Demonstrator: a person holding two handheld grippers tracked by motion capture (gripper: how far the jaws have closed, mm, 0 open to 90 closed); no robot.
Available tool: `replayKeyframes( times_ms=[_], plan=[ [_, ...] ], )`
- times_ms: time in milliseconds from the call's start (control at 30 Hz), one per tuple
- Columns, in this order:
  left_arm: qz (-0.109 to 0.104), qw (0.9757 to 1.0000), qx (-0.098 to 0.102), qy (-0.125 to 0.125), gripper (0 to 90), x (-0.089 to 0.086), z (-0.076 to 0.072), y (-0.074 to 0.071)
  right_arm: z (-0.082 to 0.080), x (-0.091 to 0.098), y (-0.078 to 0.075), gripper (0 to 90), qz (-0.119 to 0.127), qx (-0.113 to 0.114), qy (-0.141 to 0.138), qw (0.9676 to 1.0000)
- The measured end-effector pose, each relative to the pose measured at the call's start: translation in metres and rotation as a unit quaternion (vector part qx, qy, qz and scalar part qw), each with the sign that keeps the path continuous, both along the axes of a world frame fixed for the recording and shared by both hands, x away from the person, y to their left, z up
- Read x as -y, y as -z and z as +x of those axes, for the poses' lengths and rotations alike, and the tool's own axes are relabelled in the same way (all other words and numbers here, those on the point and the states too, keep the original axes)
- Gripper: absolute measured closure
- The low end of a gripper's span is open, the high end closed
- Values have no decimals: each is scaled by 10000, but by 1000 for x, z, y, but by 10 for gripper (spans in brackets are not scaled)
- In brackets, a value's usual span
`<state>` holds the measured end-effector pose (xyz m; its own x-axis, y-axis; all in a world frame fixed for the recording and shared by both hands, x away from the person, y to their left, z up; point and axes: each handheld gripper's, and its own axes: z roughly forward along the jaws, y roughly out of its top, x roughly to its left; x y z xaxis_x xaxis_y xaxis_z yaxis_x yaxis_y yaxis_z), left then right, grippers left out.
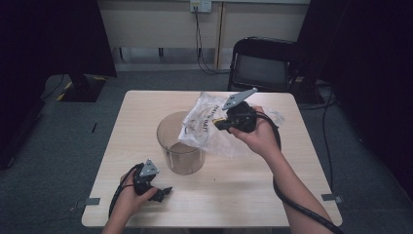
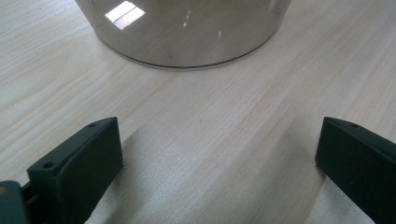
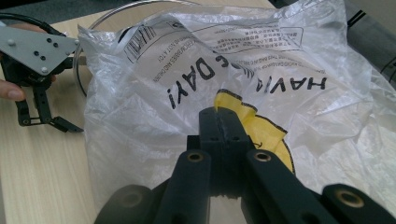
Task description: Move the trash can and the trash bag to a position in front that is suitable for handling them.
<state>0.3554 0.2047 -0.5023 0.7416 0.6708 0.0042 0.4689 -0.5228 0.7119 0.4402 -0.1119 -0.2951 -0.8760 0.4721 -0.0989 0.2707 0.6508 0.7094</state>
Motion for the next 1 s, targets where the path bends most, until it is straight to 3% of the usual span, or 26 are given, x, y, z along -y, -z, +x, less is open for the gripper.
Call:
replayKeyframes(
  times_ms=[100,233,400,1000],
  plan=[
    [-7,10000,9,-5,0,0,0,0,7,-18,6,900,-218,-3,-92,9997],
    [-4,10000,3,-10,0,0,0,0,12,-32,14,900,-255,-43,-145,9996],
    [-6,10000,6,-5,0,0,0,0,15,-38,22,900,-223,-122,-151,9996],
    [-2,10000,4,-8,0,0,0,0,26,-64,34,900,-724,-222,-193,9969]
  ],
)
